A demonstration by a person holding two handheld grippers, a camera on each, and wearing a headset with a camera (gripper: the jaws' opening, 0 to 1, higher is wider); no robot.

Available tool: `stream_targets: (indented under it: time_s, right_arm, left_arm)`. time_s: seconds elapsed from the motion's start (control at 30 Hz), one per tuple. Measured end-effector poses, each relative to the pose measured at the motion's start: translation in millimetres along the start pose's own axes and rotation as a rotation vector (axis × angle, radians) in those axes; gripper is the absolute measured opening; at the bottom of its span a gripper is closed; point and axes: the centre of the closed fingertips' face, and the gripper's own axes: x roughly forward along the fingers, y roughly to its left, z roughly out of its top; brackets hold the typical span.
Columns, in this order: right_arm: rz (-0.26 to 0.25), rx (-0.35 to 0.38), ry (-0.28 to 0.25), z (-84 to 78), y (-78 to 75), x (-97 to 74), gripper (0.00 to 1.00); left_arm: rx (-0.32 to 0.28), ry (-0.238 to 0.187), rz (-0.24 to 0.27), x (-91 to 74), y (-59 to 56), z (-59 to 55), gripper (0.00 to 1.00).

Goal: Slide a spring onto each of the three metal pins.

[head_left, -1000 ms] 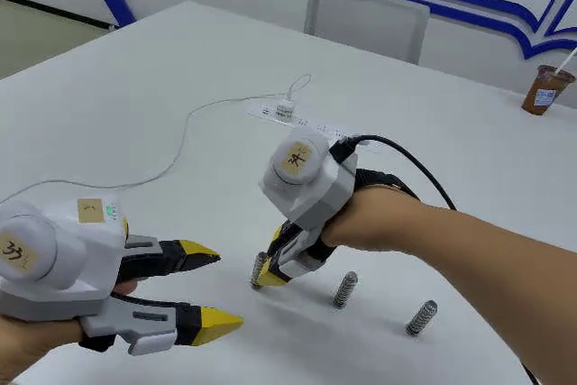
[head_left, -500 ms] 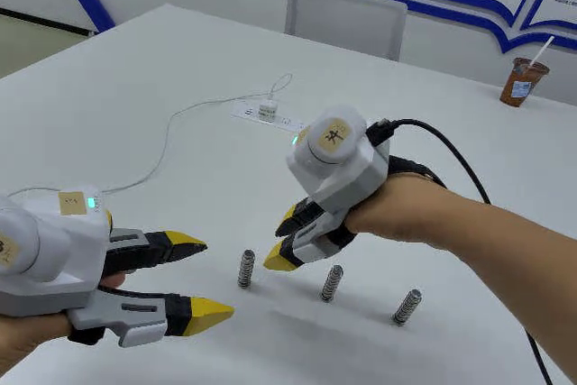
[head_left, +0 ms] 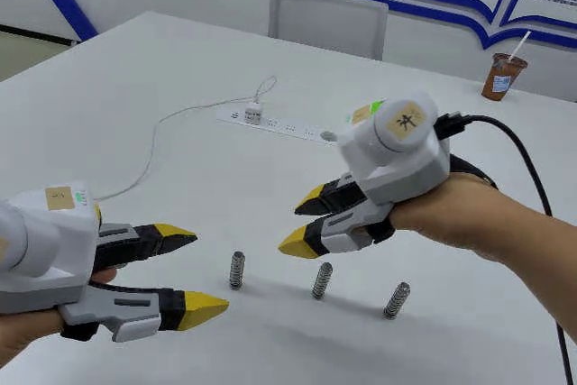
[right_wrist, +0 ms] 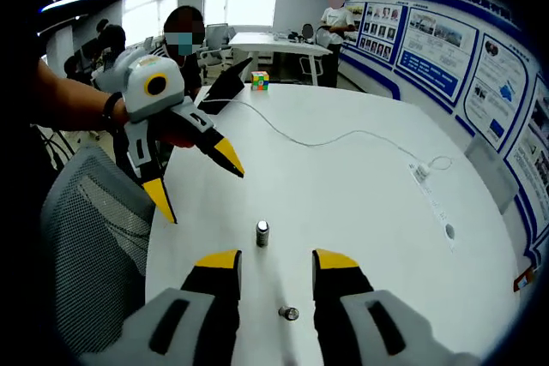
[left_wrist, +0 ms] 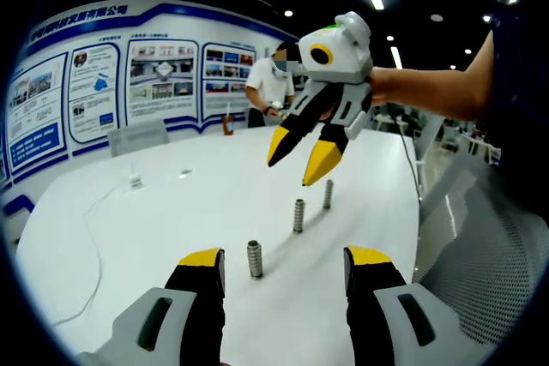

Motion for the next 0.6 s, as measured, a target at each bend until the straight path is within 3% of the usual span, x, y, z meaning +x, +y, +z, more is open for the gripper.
stream_targets:
  time_s: [0.27, 0.6]
  right_arm:
    - [-0.043, 0.064, -0.124, -8.0, -7.6, -33.5, 0.41]
    - [-0.110, 0.141, -0.240, -27.6, -17.1, -75.6, 0.45]
  left_arm:
    - [0.004, -0.001, 0.007, -1.3, 4.1, 4.2, 0.60]
    - [0.007, -0.004, 0.008, -0.5, 5.8, 7.0, 0.62]
